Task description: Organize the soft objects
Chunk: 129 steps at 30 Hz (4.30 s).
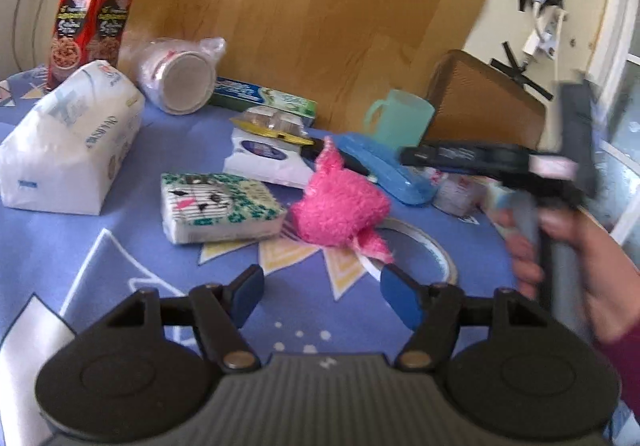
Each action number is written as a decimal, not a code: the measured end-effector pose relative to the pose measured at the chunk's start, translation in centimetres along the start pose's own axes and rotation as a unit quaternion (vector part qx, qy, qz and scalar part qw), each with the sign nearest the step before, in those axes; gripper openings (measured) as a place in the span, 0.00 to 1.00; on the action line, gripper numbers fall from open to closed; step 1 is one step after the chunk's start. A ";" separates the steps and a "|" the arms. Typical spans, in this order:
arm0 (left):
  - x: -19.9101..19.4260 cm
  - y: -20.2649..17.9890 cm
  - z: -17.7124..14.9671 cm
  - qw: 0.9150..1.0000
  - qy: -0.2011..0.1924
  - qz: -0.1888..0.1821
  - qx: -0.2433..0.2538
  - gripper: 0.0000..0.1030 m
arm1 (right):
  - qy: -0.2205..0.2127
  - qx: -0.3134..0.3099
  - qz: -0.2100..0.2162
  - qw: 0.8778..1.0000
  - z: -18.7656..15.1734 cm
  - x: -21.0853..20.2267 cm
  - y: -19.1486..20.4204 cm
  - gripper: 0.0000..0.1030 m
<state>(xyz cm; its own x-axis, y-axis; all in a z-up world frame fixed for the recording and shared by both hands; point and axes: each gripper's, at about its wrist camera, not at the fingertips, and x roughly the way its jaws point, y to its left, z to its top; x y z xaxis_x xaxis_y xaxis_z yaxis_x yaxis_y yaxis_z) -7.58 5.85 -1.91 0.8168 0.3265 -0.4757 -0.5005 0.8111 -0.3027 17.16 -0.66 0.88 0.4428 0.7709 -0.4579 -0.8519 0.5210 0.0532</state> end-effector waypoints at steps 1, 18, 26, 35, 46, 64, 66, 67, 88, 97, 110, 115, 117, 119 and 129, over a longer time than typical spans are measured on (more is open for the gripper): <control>0.0 -0.1 0.1 1.000 -0.004 -0.007 0.004 0.64 | 0.009 -0.005 -0.004 1.000 0.3 0.7 0.3 0.56; -0.9 0.9 -0.3 0.998 -0.042 -0.025 -0.027 0.66 | 0.189 -0.056 0.076 0.977 3.3 5.7 3.8 0.54; -0.9 1.2 -0.3 0.998 -0.040 -0.023 -0.041 0.66 | 0.112 -0.027 0.113 0.987 -2.3 -5.2 1.2 0.63; -1.0 -0.4 0.1 0.997 0.006 -0.053 -0.055 0.64 | 0.091 0.034 0.117 0.988 -6.5 -9.3 -0.9 0.56; 3.4 -8.2 0.0 0.979 0.162 -0.114 -0.058 0.76 | 0.056 0.008 0.129 0.990 -11.8 -16.4 1.2 0.61; 8.9 -31.6 5.4 0.960 0.077 -0.208 0.173 0.65 | -0.140 0.087 -0.107 0.980 -10.2 -22.6 -13.3 0.55; 9.7 -33.3 4.5 0.961 0.069 -0.190 0.186 0.66 | -0.137 0.106 -0.160 0.972 -10.7 -22.4 -15.1 0.61; 10.0 -33.4 4.2 0.962 0.071 -0.188 0.184 0.65 | -0.138 0.122 -0.174 0.967 -11.0 -22.5 -16.1 0.65; -2.9 1.1 0.9 0.992 0.014 0.096 -0.076 0.65 | -0.047 0.044 0.166 0.984 -4.8 -12.5 -0.6 0.64; -6.0 3.2 1.4 0.993 -0.007 0.041 -0.110 0.65 | 0.038 -0.089 0.174 0.980 -4.3 -5.3 9.1 0.36; -3.3 -1.4 0.7 0.994 0.058 -0.052 -0.082 0.49 | 0.034 -0.119 0.204 0.971 -9.0 -12.6 9.8 0.36; -3.2 -7.1 4.1 0.996 0.028 -0.085 -0.009 0.49 | -0.055 -0.108 0.156 0.980 -8.0 -16.2 6.6 0.36; -2.0 -9.9 5.3 0.994 0.025 -0.109 0.015 0.49 | -0.081 -0.086 0.125 0.985 -7.5 -17.5 4.2 0.37; -0.3 -13.4 6.4 0.989 0.028 -0.138 0.044 0.49 | -0.098 -0.062 0.088 0.989 -7.1 -18.7 1.4 0.37; 6.4 -27.0 6.1 0.966 0.057 -0.212 0.134 0.58 | -0.116 0.052 -0.092 0.988 -8.1 -21.8 -10.9 0.40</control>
<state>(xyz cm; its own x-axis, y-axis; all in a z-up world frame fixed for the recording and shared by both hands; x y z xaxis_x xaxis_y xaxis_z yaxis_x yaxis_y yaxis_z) 12.94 -10.94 8.25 0.8877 -0.1061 -0.4480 -0.0225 0.9619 -0.2724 14.55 -26.14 3.14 0.6499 0.7164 -0.2537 -0.7232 0.6856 0.0834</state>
